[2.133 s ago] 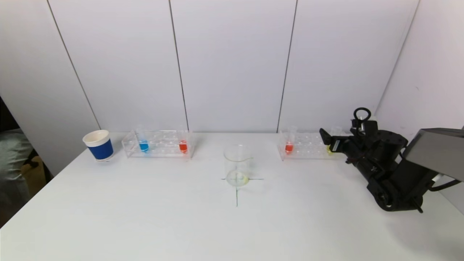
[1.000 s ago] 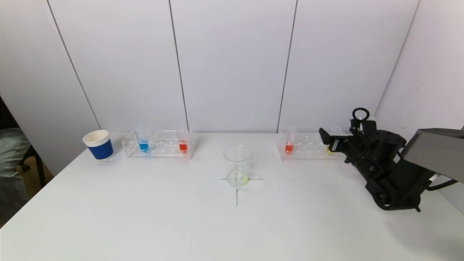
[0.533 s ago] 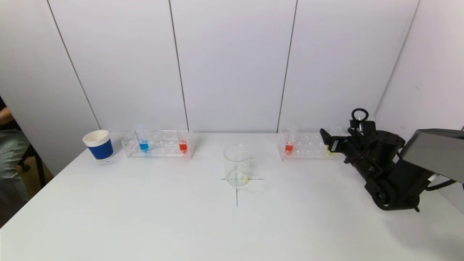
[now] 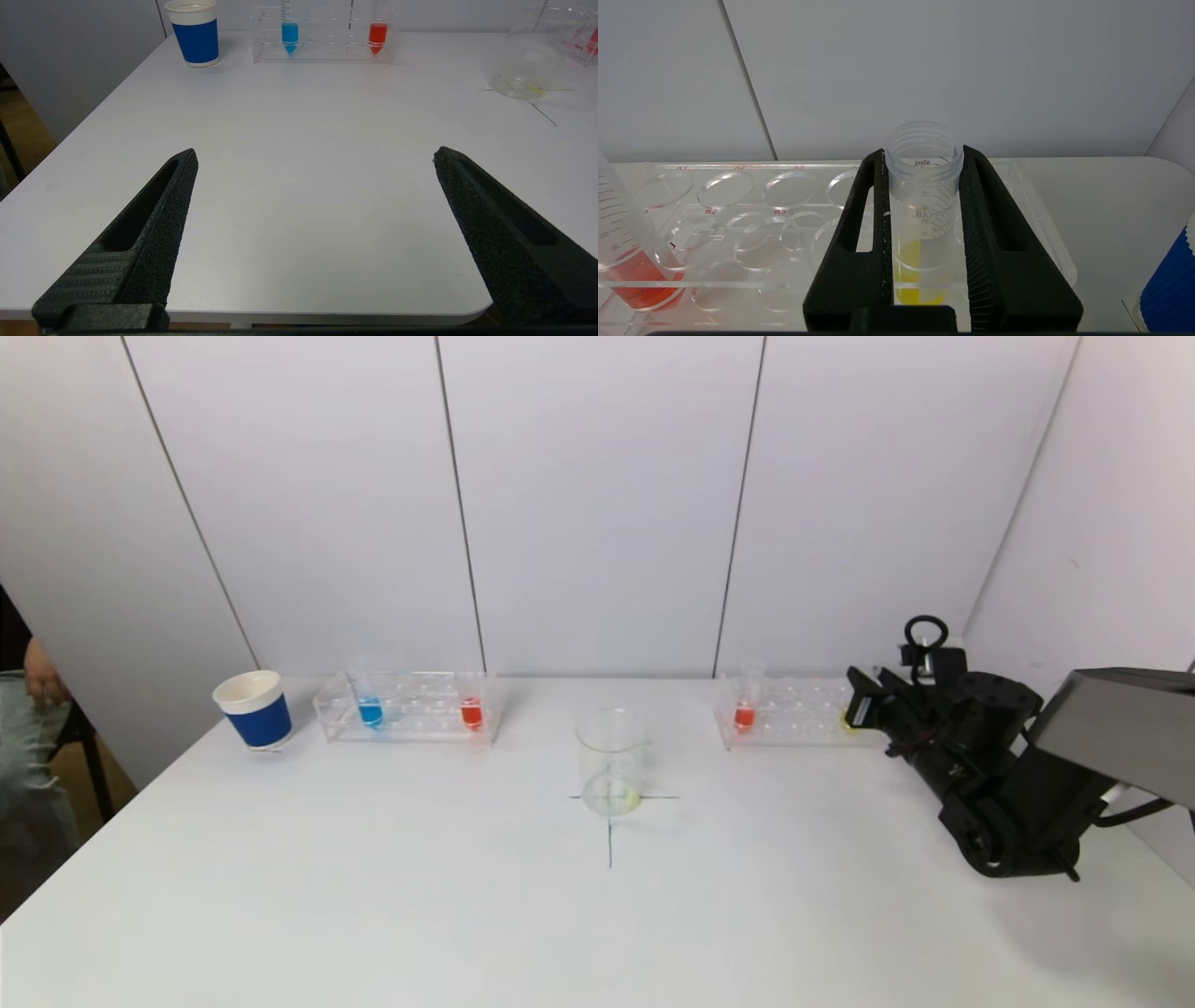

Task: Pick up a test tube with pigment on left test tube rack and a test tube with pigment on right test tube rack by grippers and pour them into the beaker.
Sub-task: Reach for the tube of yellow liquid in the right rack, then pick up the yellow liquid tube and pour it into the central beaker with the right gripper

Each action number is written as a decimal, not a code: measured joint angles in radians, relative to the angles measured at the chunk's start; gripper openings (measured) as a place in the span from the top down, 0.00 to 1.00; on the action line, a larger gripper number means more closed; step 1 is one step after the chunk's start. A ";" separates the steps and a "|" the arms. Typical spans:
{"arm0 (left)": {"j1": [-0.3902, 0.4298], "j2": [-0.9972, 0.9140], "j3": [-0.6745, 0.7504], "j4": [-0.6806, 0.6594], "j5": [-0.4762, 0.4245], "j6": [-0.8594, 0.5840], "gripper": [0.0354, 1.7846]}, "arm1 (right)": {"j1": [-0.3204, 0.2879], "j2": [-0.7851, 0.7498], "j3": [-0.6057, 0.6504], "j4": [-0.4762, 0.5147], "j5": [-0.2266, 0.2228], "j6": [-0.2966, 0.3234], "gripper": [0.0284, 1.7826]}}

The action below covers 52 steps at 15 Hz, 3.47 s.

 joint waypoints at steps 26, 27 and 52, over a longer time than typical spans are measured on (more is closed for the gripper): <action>0.000 0.000 0.000 0.000 0.000 0.000 0.01 | -0.006 -0.075 -0.003 0.000 -0.001 -0.017 0.76; 0.000 0.000 0.000 0.000 0.000 0.000 0.01 | -0.006 -0.083 0.000 0.000 -0.001 -0.017 0.76; 0.000 0.000 0.000 0.000 0.000 0.000 0.01 | 0.190 -0.525 -0.221 0.604 0.031 -0.128 0.76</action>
